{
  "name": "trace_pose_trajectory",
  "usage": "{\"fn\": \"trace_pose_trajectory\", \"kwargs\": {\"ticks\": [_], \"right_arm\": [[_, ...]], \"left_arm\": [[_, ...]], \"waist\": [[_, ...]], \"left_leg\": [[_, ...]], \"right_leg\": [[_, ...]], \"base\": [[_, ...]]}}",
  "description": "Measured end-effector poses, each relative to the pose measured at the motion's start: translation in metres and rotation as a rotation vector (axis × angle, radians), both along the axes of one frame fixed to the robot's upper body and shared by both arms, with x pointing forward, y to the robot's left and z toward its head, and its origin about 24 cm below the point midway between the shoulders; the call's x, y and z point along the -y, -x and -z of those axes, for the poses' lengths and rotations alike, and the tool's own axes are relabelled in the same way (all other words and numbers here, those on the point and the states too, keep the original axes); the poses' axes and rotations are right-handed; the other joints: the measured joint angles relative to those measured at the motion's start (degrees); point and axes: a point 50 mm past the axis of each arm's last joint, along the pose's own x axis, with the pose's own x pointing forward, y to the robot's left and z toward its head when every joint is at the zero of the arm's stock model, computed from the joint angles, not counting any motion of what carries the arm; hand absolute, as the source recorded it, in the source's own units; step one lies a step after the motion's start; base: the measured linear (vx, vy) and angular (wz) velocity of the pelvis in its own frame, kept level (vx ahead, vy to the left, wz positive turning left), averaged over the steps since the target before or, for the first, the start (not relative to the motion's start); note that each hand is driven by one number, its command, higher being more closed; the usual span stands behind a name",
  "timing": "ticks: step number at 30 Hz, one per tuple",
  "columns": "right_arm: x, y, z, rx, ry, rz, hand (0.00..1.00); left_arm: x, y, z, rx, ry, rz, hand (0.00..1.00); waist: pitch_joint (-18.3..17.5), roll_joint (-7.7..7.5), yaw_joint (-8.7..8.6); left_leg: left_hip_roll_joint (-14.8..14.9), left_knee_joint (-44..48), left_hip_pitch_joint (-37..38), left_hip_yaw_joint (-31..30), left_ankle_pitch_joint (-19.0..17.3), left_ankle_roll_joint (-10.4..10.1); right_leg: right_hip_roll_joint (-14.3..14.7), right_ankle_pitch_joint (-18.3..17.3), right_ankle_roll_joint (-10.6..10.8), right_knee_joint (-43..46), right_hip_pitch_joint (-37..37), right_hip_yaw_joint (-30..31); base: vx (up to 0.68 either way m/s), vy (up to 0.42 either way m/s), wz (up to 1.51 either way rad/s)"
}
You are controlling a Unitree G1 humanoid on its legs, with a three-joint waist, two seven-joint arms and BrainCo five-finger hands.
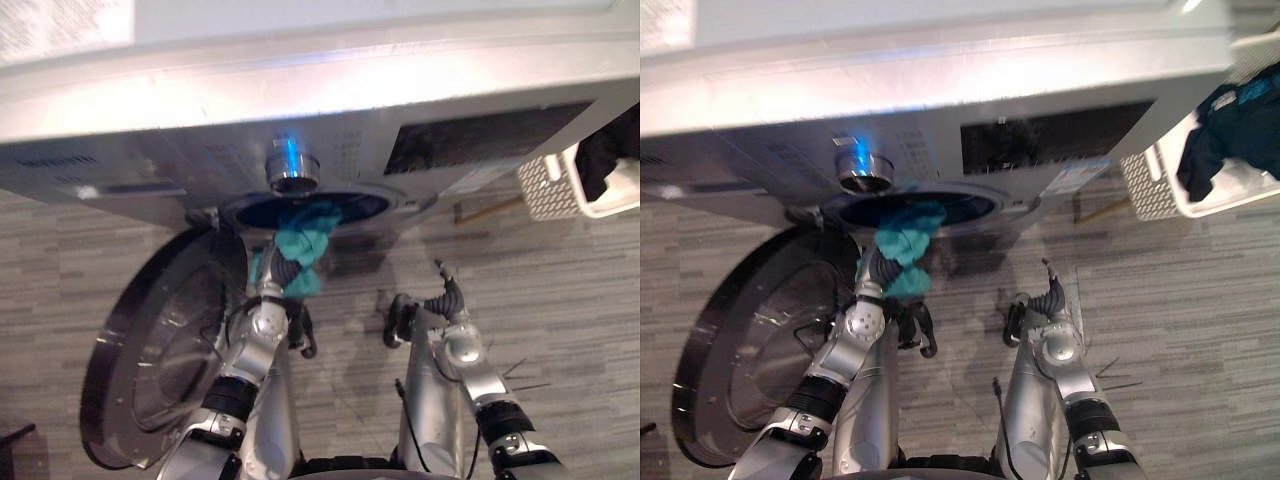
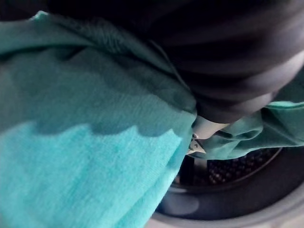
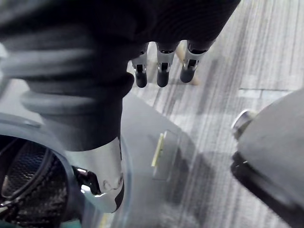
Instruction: Pick up the laundry basket with both hands and put the clothes into the washing machine.
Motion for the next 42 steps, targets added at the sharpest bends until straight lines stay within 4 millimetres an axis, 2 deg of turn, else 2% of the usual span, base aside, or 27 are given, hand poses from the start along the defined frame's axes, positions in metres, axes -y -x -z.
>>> {"fn": "trace_pose_trajectory", "kwargs": {"ticks": [1, 3, 4, 6, 7, 10, 12, 14, 15, 18, 21, 25, 27, 30, 31, 33, 36, 39, 42], "right_arm": [[-0.002, -0.001, -0.006, 0.034, -0.008, 0.01, 0.0], [-0.005, -0.002, -0.022, 0.118, -0.039, 0.05, 0.0], [-0.005, -0.002, -0.025, 0.139, -0.045, 0.063, 0.0], [-0.004, -0.002, -0.034, 0.181, -0.044, 0.076, 0.0], [-0.005, -0.002, -0.036, 0.19, -0.044, 0.075, 0.0], [-0.005, 0.004, -0.065, 0.32, -0.05, 0.068, 0.0], [-0.006, 0.017, -0.091, 0.444, -0.054, 0.038, 0.0], [-0.004, 0.023, -0.097, 0.479, -0.048, 0.019, 0.0], [-0.001, 0.027, -0.095, 0.47, -0.036, 0.022, 0.0], [0.004, 0.03, -0.091, 0.446, -0.029, 0.021, 0.0], [0.003, 0.031, -0.098, 0.469, -0.026, -0.006, 0.0], [0.0, 0.032, -0.111, 0.526, -0.053, -0.047, 0.0], [-0.004, 0.027, -0.122, 0.574, -0.076, -0.077, 0.0], [-0.015, 0.016, -0.136, 0.624, -0.123, -0.133, 0.0], [-0.025, 0.009, -0.144, 0.646, -0.132, -0.171, 0.0], [-0.039, 0.0, -0.158, 0.691, -0.137, -0.222, 0.0], [-0.056, -0.01, -0.176, 0.738, -0.111, -0.28, 0.0], [-0.06, -0.017, -0.182, 0.748, -0.123, -0.269, 0.0], [-0.063, -0.019, -0.189, 0.769, -0.129, -0.266, 0.0]], "left_arm": [[0.002, -0.001, -0.011, 0.049, 0.019, -0.009, 1.0], [0.007, -0.002, -0.046, 0.197, 0.055, -0.026, 1.0], [0.009, -0.002, -0.057, 0.241, 0.062, -0.027, 1.0], [0.013, -0.006, -0.092, 0.378, 0.053, -0.047, 1.0], [0.013, -0.008, -0.101, 0.409, 0.051, -0.054, 1.0], [-0.002, -0.009, -0.158, 0.605, 0.026, -0.116, 1.0], [-0.021, -0.011, -0.189, 0.7, -0.06, -0.182, 1.0], [-0.033, -0.01, -0.209, 0.747, -0.118, -0.224, 1.0], [-0.033, -0.009, -0.226, 0.79, -0.14, -0.234, 1.0], [-0.031, -0.009, -0.269, 0.888, -0.199, -0.245, 1.0], [-0.024, -0.006, -0.308, 0.962, -0.249, -0.239, 1.0], [-0.016, -0.017, -0.326, 0.924, -0.315, -0.214, 1.0], [-0.023, -0.025, -0.332, 0.865, -0.351, -0.231, 1.0], [-0.033, -0.038, -0.327, 0.782, -0.362, -0.253, 1.0], [-0.038, -0.045, -0.322, 0.733, -0.356, -0.261, 0.0], [-0.043, -0.052, -0.316, 0.679, -0.315, -0.268, 0.0], [-0.053, -0.051, -0.319, 0.677, -0.197, -0.271, 0.0], [-0.055, -0.052, -0.318, 0.665, -0.096, -0.249, 0.0], [-0.051, -0.054, -0.315, 0.652, -0.089, -0.236, 0.0]], "waist": [[0.3, 0.0, 0.0], [0.8, -0.03, 0.14], [0.8, -0.03, 0.12], [0.96, -0.3, 0.25], [1.01, -0.38, 0.17], [1.45, -0.76, -0.33], [1.54, -0.92, -1.2], [1.83, -1.44, -1.93], [1.95, -1.67, -2.03], [2.29, -2.31, -2.64], [2.43, -2.57, -3.1], [2.76, -3.43, -3.47], [2.85, -3.83, -3.82], [3.08, -4.19, -4.35], [3.13, -4.37, -4.54], [3.12, -4.37, -4.42], [3.13, -4.38, -3.89], [3.14, -4.36, -3.46], [3.14, -4.35, -3.19]], "left_leg": [[0.25, 1.43, -1.88, -0.43, -0.22, 0.05], [0.92, 5.8, -7.2, -1.65, -0.98, -0.18], [0.93, 6.94, -8.91, -2.0, -1.05, -0.14], [1.25, 10.51, -13.37, -2.8, -1.53, -0.14], [1.42, 11.31, -14.24, -2.81, -1.6, -0.18], [2.07, 13.75, -18.1, -2.9, -1.67, -0.2], [2.93, 15.11, -20.29, -3.06, -1.7, -0.24], [3.3, 15.58, -21.91, -3.27, -1.68, -0.28], [3.87, 16.12, -23.17, -3.61, -1.63, -0.28], [3.87, 17.44, -25.77, -4.25, -1.42, -0.03], [3.87, 18.24, -27.56, -4.38, -1.4, 0.0], [4.22, 18.34, -29.08, -4.2, -1.4, 0.01], [5.17, 18.22, -30.86, -3.92, -1.37, 0.04], [6.1, 17.64, -32.04, -2.92, -1.31, 0.15], [6.68, 17.25, -32.23, -2.28, -1.25, 0.26], [7.39, 16.87, -32.28, -1.53, -1.18, 0.38], [8.27, 15.59, -32.82, 0.51, -0.83, 0.75], [8.81, 15.53, -33.42, 0.51, -0.64, 0.75], [8.73, 15.27, -33.63, 0.53, -0.2, 0.62]], "right_leg": [[-0.11, -0.5, -0.01, 1.52, -1.63, 0.27], [-0.75, -1.86, -0.31, 6.19, -6.42, 0.07], [-1.01, -2.35, -0.42, 7.59, -8.01, 0.12], [-1.4, -3.56, -1.0, 11.69, -12.44, 0.53], [-1.44, -3.78, -1.14, 12.56, -13.43, 0.72], [-1.27, -4.25, -1.52, 15.5, -17.88, 1.48], [-0.66, -4.33, -1.61, 16.68, -20.29, 1.76], [-0.3, -4.29, -1.68, 17.05, -21.86, 1.72], [0.28, -3.97, -2.21, 17.2, -22.8, 1.5], [0.22, -3.87, -2.39, 18.5, -25.1, 1.43], [0.25, -3.83, -2.44, 19.14, -26.84, 1.61], [1.2, -3.43, -2.4, 18.96, -28.6, 1.95], [2.35, -2.38, -2.41, 17.88, -30.58, 1.99], [3.56, -1.09, -2.2, 16.43, -32.56, 2.67], [4.38, -0.39, -2.02, 15.67, -33.21, 3.17], [5.38, 0.49, -1.65, 14.64, -33.85, 3.78], [6.38, 2.07, -1.01, 12.89, -36.0, 5.26], [6.96, 2.51, -0.98, 12.51, -36.53, 5.19], [6.92, 2.57, -1.08, 12.64, -36.87, 5.21]], "base": [[-0.09, -0.024, 0.07], [-0.09, -0.052, 0.16], [-0.08, -0.075, 0.19], [-0.05, -0.058, 0.09], [-0.06, -0.055, 0.01], [-0.06, -0.052, -0.04], [-0.06, -0.049, -0.12], [-0.05, -0.04, -0.11], [-0.03, -0.036, -0.1], [-0.01, -0.008, -0.02], [0.0, 0.0, 0.0], [0.01, -0.009, -0.09], [0.01, -0.004, -0.28], [0.02, -0.001, -0.32], [0.02, 0.0, -0.28], [-0.01, -0.009, -0.31], [-0.03, -0.008, -0.26], [-0.01, -0.002, -0.12], [0.0, -0.018, 0.03]]}}
